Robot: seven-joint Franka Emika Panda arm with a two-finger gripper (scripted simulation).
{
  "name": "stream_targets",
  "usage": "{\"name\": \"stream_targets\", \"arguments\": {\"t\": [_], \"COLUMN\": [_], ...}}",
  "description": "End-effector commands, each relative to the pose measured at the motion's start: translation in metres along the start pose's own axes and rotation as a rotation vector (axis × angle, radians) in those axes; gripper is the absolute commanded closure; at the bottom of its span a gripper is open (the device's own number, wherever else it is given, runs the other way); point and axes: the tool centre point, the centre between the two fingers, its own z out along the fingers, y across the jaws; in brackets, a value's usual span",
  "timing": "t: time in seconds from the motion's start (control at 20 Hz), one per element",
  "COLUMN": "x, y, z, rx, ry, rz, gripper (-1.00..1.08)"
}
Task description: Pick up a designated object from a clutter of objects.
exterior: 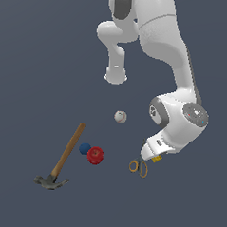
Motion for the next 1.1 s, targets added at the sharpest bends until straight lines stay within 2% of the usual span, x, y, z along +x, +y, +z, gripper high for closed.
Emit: {"name": "stream_targets", "arguments": {"t": [0.0, 0.6, 0.85, 0.9, 1.05], "x": [0.0, 0.0, 0.001, 0.001, 0.001], "y": [0.0, 0.0, -0.001, -0.001, -0.001], "z": [0.0, 0.046, 0.051, 0.051, 0.051], "rx": [0.0, 0.0, 0.0, 0.0, 0.0], "ry": [0.001, 0.002, 0.002, 0.002, 0.002], "rz": [0.0, -0.001, -0.001, -0.001, -0.001], "gripper": [-0.92, -0.92, -0.92, 1.08, 1.08]}}
